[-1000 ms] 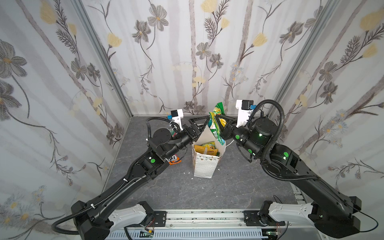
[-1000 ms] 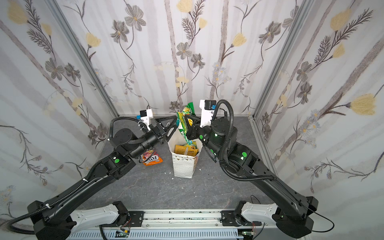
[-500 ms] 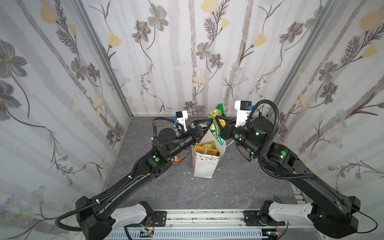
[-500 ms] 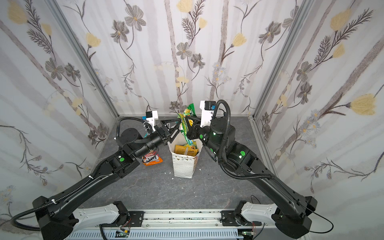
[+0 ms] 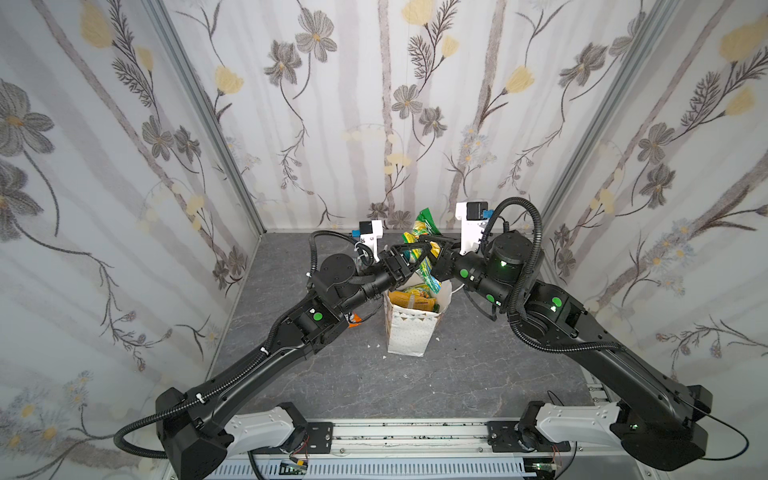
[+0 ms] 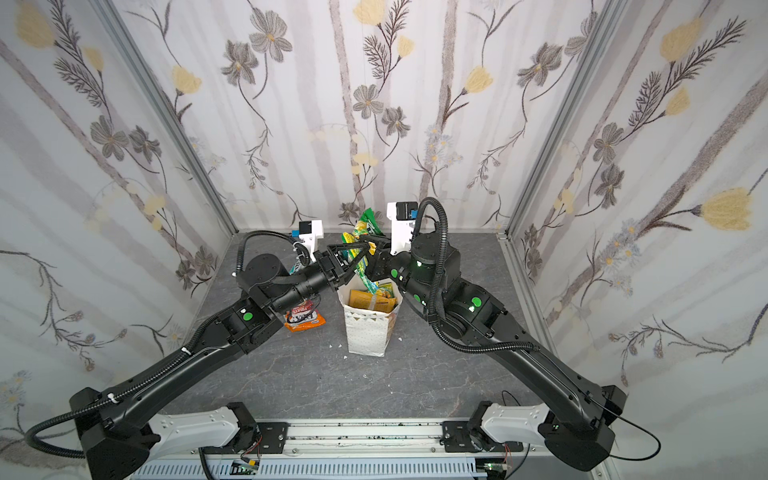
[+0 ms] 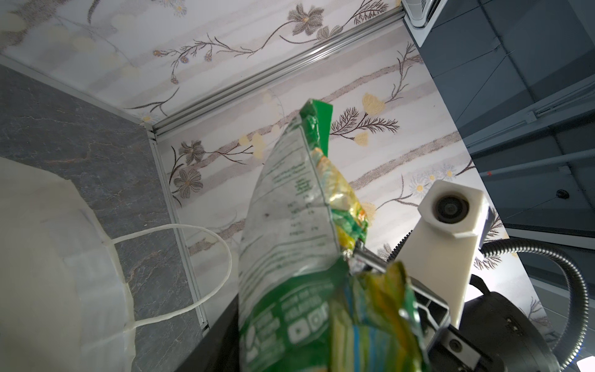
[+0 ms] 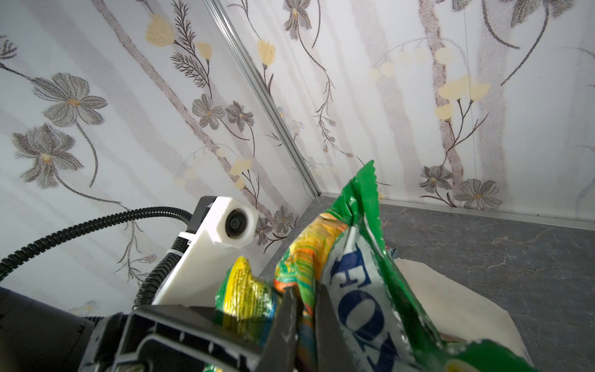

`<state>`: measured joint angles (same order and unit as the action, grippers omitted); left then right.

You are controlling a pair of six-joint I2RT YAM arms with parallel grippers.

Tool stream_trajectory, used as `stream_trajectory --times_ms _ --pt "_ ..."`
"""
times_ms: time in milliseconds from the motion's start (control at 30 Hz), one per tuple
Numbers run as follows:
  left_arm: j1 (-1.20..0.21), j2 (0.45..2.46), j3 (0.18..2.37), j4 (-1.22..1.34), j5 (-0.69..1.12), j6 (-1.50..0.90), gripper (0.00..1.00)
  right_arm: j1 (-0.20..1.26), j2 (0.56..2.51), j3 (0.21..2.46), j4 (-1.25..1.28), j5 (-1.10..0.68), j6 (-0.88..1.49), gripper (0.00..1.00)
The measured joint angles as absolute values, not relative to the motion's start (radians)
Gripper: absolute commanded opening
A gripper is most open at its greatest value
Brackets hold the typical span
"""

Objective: Take the snacks out of the paper bag
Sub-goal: Pick up the snack from the paper bag.

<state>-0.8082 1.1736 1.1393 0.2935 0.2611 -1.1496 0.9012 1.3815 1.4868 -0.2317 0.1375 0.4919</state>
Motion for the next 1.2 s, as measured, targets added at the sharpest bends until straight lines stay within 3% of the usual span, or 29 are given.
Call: stream_trajectory --times_ms 167,300,667,833,900,1200 --pt "-0.808 1.155 1.137 0.291 0.242 -1.138 0.29 0.902 1.379 1.488 -0.226 0.140 0.485 0.15" --pt "-0.810 1.135 1.137 0.288 0.247 -1.093 0.28 0.904 1.365 1.488 -0.235 0.136 0.477 0.24" --pt "-0.805 1.110 1.156 0.227 0.220 -0.941 0.24 0.902 1.287 1.499 -0.214 0.145 0.481 0.36" --pt "-0.806 1.090 1.178 0.202 0.221 -0.864 0.24 0.902 1.248 1.499 -0.209 0.154 0.480 0.52" --pt "-0.806 1.073 1.188 0.188 0.221 -0.822 0.24 0.902 1.224 1.487 -0.198 0.165 0.477 0.63" --pt "-0.805 0.945 1.189 0.064 0.117 -0.576 0.26 0.902 1.107 1.317 -0.078 0.193 0.448 0.95"
